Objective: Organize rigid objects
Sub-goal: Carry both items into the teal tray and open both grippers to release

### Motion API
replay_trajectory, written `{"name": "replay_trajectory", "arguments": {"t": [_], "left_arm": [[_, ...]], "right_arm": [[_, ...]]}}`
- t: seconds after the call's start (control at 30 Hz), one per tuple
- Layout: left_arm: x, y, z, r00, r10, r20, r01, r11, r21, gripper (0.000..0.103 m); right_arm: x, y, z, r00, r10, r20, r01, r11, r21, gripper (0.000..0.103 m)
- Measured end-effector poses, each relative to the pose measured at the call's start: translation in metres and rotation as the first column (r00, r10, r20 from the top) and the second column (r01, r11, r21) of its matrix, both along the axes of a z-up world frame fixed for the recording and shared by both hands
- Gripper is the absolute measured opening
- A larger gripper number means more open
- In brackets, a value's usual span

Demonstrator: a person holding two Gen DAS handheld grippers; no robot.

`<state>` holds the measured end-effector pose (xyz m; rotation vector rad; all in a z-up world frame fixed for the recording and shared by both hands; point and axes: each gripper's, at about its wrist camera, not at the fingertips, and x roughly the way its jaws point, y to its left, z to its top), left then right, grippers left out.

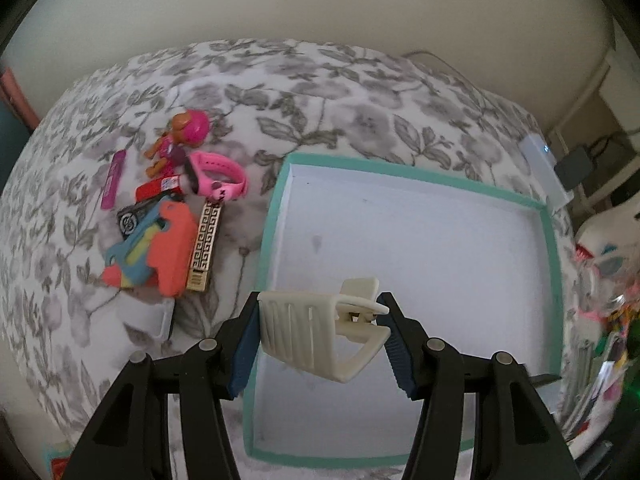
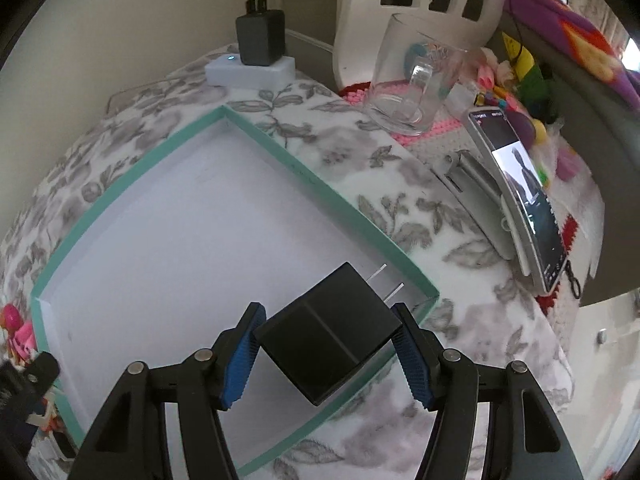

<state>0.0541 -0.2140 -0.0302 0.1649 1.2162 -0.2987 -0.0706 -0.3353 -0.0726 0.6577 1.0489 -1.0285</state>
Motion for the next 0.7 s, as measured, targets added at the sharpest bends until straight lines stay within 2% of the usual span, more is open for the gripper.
{"name": "replay_trajectory", "arguments": {"t": [0.13,0.33,0.47,0.7], "left_arm": [[0.0,-0.003,-0.01,0.999,-0.032,-0.004,0.032,0.999,0.02,0.059],[-0.001,-0.005,-0.015,0.998,-0.068,-0.009,0.068,0.998,0.005,0.06],[-0.001,0.0,-0.011,0.999,-0.053,0.003,0.053,0.999,-0.007,0.078],[0.003,0.01,-0.007,1.0,-0.021,0.006,0.021,1.0,-0.012,0.085]], "right_arm": [[0.004,0.0,-0.004,1.0,0.011,-0.009,-0.011,1.0,0.002,0.067],[0.007,0.004,-0.005,0.999,0.033,-0.023,-0.032,0.999,0.005,0.067],[0.012,0.007,-0.007,0.998,0.059,-0.037,-0.058,0.998,0.012,0.067],[0.015,0.012,-0.006,0.995,0.087,-0.047,-0.088,0.996,-0.013,0.068]]}}
